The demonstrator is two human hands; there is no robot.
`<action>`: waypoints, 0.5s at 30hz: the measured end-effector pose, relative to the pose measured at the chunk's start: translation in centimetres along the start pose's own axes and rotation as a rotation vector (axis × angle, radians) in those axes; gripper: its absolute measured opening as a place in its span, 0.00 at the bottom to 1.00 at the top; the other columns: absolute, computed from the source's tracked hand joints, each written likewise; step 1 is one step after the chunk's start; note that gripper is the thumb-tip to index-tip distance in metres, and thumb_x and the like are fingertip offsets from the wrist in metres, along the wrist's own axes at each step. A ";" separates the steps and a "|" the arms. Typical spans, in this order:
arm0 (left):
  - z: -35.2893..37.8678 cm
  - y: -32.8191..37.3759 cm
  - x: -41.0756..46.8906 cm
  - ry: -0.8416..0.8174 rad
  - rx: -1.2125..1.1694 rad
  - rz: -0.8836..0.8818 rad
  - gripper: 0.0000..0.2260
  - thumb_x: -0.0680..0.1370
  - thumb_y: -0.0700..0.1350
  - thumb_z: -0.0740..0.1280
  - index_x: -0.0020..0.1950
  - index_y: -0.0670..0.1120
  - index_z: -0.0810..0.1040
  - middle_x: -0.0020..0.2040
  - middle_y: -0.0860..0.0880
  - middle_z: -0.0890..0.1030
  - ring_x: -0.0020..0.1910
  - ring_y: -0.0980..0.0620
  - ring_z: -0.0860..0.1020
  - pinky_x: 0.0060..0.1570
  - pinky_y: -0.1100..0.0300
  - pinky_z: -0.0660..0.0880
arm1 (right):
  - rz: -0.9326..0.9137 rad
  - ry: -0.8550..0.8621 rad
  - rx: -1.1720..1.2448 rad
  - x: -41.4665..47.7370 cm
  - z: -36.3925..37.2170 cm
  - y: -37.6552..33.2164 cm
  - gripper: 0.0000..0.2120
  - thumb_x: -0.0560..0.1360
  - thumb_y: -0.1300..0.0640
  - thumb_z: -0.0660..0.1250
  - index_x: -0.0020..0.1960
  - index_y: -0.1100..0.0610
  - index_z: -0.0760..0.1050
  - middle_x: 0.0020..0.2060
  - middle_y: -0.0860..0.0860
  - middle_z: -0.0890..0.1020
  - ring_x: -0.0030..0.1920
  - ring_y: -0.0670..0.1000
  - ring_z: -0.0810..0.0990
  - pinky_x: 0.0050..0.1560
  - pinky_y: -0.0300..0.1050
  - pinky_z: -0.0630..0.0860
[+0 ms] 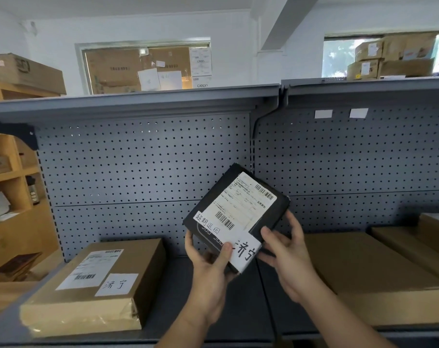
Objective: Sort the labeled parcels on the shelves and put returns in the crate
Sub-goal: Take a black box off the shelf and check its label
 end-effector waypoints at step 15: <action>0.4 5.2 2.3 -0.269 0.381 -0.011 0.26 0.84 0.41 0.64 0.75 0.67 0.63 0.59 0.47 0.85 0.60 0.46 0.83 0.67 0.44 0.75 | -0.036 -0.052 -0.160 2.3 -2.0 -5.1 0.23 0.81 0.56 0.68 0.74 0.42 0.70 0.59 0.50 0.85 0.55 0.50 0.86 0.56 0.52 0.82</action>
Point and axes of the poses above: each hand's wrist, its own x-axis towards the middle knuckle, its own z-axis out of the palm, y = z × x, the point moved 6 cm from there along x, towards the middle knuckle
